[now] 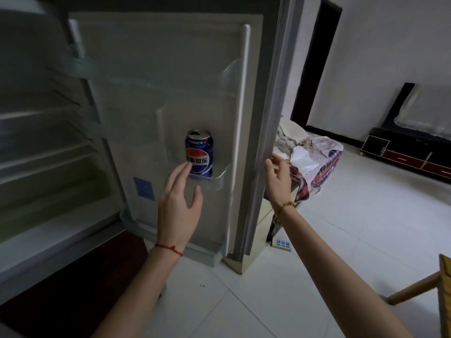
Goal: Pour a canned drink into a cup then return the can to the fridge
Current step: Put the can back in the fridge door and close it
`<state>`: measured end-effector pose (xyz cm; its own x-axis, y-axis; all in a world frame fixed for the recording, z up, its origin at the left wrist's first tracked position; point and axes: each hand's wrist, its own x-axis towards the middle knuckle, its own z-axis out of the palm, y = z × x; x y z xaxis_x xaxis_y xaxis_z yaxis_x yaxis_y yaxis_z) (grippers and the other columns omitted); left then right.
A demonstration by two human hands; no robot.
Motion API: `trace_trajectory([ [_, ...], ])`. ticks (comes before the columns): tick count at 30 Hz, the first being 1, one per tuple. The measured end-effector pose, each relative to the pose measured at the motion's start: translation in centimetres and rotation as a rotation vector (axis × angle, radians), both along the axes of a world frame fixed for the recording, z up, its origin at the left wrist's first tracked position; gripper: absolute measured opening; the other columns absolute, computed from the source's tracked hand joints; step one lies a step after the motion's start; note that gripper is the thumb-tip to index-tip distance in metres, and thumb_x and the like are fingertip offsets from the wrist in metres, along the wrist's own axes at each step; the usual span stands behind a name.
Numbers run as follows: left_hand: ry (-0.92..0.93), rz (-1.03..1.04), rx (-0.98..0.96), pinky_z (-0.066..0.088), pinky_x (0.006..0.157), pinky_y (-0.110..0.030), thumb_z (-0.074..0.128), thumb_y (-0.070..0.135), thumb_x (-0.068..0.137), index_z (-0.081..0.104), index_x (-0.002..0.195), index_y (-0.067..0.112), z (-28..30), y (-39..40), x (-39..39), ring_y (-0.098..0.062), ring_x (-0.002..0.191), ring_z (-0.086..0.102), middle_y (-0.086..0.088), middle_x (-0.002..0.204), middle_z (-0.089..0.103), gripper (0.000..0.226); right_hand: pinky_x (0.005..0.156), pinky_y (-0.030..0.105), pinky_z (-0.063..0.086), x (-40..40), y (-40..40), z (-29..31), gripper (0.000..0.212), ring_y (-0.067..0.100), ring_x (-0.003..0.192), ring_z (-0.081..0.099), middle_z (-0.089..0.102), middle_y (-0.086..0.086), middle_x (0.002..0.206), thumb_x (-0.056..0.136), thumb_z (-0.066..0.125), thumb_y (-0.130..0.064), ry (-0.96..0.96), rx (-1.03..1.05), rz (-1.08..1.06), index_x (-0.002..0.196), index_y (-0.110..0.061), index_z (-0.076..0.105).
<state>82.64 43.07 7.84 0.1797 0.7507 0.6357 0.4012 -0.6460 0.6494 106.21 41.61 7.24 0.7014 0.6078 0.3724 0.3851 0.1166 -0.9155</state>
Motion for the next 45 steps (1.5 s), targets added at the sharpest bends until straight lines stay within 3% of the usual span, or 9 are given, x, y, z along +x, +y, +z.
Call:
trace_trajectory([
  [6,0.057,-0.016,-0.09,0.018,0.112,-0.017,0.058,0.018,0.094,0.031,0.15,0.022,-2.3,-5.4,0.5,-0.005,0.146,0.017,0.009,0.16,0.016,0.062,0.101,0.038,0.045,-2.0,-3.5,0.0,0.033,0.015,0.112,0.052,0.053,0.0,0.119,0.098,0.047,-0.027,-0.086,0.001,0.081,0.128,-0.014,0.049],
  [9,0.047,-0.027,-0.197,0.014,0.113,-0.021,0.055,0.022,0.096,0.017,0.154,0.025,-2.7,-7.3,0.2,0.001,0.143,0.008,0.013,0.162,0.006,0.069,0.095,0.027,0.043,-3.4,-5.3,0.1,0.034,0.001,0.102,0.05,0.051,-0.003,0.116,0.099,0.047,-0.025,-0.086,0.004,0.137,0.13,-0.013,0.048],
  [12,0.014,-0.03,-0.28,0.013,0.111,-0.021,0.051,0.025,0.099,0.013,0.155,0.025,-2.8,-8.6,-0.7,0.005,0.139,0.008,0.014,0.162,0.002,0.068,0.096,0.025,0.041,-4.9,-7.0,-0.2,0.034,0.006,0.107,0.05,0.051,-0.004,0.118,0.098,0.046,-0.025,-0.137,0.018,0.188,0.131,-0.014,0.048],
  [18,-0.03,0.047,-0.325,0.014,0.113,-0.022,0.045,0.027,0.101,0.012,0.155,0.025,-2.6,-10.3,-4.2,-0.002,0.145,0.009,0.011,0.162,0.005,0.064,0.096,0.031,0.048,-8.2,-10.0,-1.4,0.036,0.01,0.113,0.053,0.055,0.001,0.122,0.097,0.044,-0.027,-0.229,0.085,0.306,0.131,-0.018,0.049],
  [24,-0.087,0.139,-0.352,0.024,0.12,-0.043,0.046,0.029,0.1,0.012,0.155,0.026,-3.3,-10.8,-8.5,-0.012,0.147,0.019,0.011,0.162,0.007,0.064,0.095,0.042,0.048,-11.9,-11.8,-2.2,0.033,0.016,0.11,0.054,0.053,0.001,0.118,0.099,0.046,-0.015,-0.388,0.194,0.422,0.131,-0.012,0.049],
  [27,-0.113,0.185,-0.358,0.025,0.12,-0.043,0.045,0.03,0.1,0.012,0.154,0.026,-3.5,-11.1,-10.5,-0.012,0.147,0.018,0.011,0.162,0.006,0.064,0.097,0.04,0.046,-14.0,-12.0,-2.4,0.037,0.016,0.115,0.051,0.053,0.003,0.125,0.098,0.049,-0.014,-0.497,0.204,0.463,0.134,-0.01,0.048],
  [32,-0.152,0.26,-0.381,0.024,0.12,-0.038,0.043,0.034,0.101,0.016,0.154,0.025,-3.7,-11.9,-13.8,-0.01,0.147,0.017,0.01,0.162,0.01,0.06,0.114,0.027,0.03,-18.1,-11.3,-3.0,0.051,0.017,0.134,0.039,0.042,0.002,0.147,0.097,0.053,-0.016,-0.709,0.232,0.533,0.145,-0.008,0.038],
  [39,-0.157,0.312,-0.347,0.024,0.115,-0.027,0.04,0.036,0.101,0.023,0.153,0.027,-3.8,-13.6,-18.3,0.003,0.14,0.017,0.011,0.16,0.018,0.055,0.121,0.031,0.019,-25.8,-9.3,-3.6,0.063,0.017,0.146,0.022,0.025,0.002,0.158,0.096,0.056,-0.016,-0.841,0.249,0.673,0.151,-0.01,0.026],
  [45,-0.171,0.342,-0.408,0.029,0.117,-0.039,0.042,0.036,0.101,0.023,0.152,0.029,-4.4,-12.7,-24.7,-0.01,0.144,0.026,0.009,0.158,0.026,0.055,0.12,0.041,0.024,-33.2,-7.2,-3.6,0.061,0.017,0.148,0.016,0.021,-0.001,0.16,0.098,0.049,-0.015,-0.852,0.24,0.764,0.152,-0.016,0.022],
])
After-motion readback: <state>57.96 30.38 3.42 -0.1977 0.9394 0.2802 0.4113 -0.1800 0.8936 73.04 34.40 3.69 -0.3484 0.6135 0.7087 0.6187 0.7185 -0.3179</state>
